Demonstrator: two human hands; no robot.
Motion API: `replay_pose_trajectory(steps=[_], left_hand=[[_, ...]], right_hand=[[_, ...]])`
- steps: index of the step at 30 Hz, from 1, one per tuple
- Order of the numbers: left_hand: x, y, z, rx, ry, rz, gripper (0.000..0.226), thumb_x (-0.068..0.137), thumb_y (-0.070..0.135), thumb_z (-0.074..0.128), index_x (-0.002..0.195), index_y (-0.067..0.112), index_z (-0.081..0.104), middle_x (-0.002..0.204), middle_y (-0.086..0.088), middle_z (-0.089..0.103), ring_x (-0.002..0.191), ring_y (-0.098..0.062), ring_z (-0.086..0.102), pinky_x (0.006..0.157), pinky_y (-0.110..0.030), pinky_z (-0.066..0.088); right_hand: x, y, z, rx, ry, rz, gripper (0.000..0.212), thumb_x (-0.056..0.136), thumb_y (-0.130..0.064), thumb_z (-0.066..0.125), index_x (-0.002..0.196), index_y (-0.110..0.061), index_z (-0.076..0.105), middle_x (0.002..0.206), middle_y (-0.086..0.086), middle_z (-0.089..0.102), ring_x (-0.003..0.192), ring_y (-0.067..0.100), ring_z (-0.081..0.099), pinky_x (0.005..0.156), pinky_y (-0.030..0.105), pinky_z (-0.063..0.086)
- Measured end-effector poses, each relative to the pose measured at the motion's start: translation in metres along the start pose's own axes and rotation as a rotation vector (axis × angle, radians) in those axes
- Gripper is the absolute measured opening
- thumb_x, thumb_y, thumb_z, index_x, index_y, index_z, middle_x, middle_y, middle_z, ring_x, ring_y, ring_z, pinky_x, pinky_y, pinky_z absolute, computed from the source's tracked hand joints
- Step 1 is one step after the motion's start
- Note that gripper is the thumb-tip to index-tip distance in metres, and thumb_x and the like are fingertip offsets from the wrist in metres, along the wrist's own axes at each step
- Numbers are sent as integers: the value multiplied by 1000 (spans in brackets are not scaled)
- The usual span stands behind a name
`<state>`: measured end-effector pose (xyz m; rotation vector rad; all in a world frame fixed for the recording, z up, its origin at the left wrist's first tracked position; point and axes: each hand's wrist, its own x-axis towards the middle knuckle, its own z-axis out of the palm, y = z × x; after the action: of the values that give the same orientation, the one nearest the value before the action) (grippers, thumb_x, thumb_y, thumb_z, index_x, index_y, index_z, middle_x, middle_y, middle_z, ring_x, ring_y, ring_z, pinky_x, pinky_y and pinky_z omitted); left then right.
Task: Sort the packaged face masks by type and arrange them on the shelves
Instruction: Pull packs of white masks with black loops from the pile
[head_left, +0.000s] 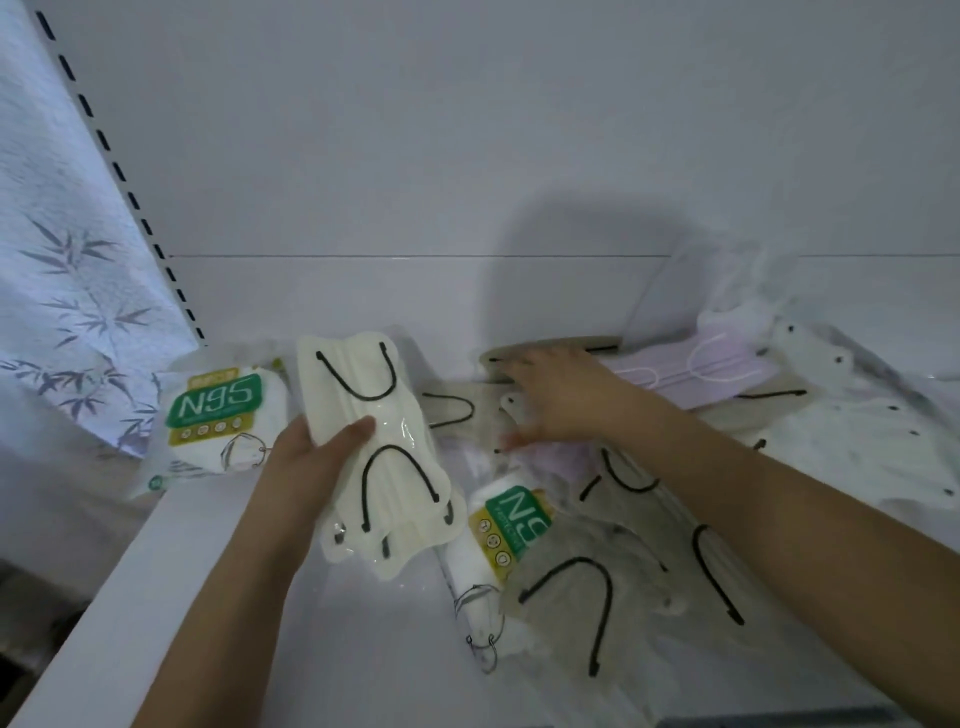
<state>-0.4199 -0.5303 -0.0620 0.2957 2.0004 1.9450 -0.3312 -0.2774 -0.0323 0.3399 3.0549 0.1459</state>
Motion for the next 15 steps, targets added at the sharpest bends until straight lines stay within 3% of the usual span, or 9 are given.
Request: replay_pose_trajectory(steps=[3,5,8,12,15], left_hand=[[-1,-4,0,-31,-11,-24,15,89,25,74,102,24,68,91,-1,79,87,-26,75,82,-46,59],[-1,-7,-2,-63,-4,-42,14,89,24,73,102,23,68,90,-2,79,84,-26,76,77,-43,60],[0,-11,-4,-97,34,-51,11,89,23,72,99,22,69,86,-2,79,80,-27,76,75,-45,61],[1,-13,1,-94,43,-54,13,88,25,74,100,23,69,85,-1,79,79,-27,76,75,-48,62],[-1,-15,3,-75,29,-38,10,89,23,73,99,23,69,84,2,79,74,-20,76,68,-35,58]], right_hand=[[3,27,6,119,-136,23,75,79,-58,69,142,-26,45,127,2,59,113,22,57,81,26,40],[3,46,-1,91,-182,36,64,82,-49,71,139,-28,49,121,2,61,103,19,57,79,26,42],[7,58,-14,-114,-262,30,73,80,-58,69,143,-35,40,130,3,49,117,25,50,95,34,43],[21,40,-11,248,-248,-74,80,83,-65,62,150,-32,33,149,-5,42,133,18,42,107,26,32],[27,28,1,114,-337,-21,84,69,-72,69,137,-27,47,132,-6,57,115,19,54,100,35,43]])
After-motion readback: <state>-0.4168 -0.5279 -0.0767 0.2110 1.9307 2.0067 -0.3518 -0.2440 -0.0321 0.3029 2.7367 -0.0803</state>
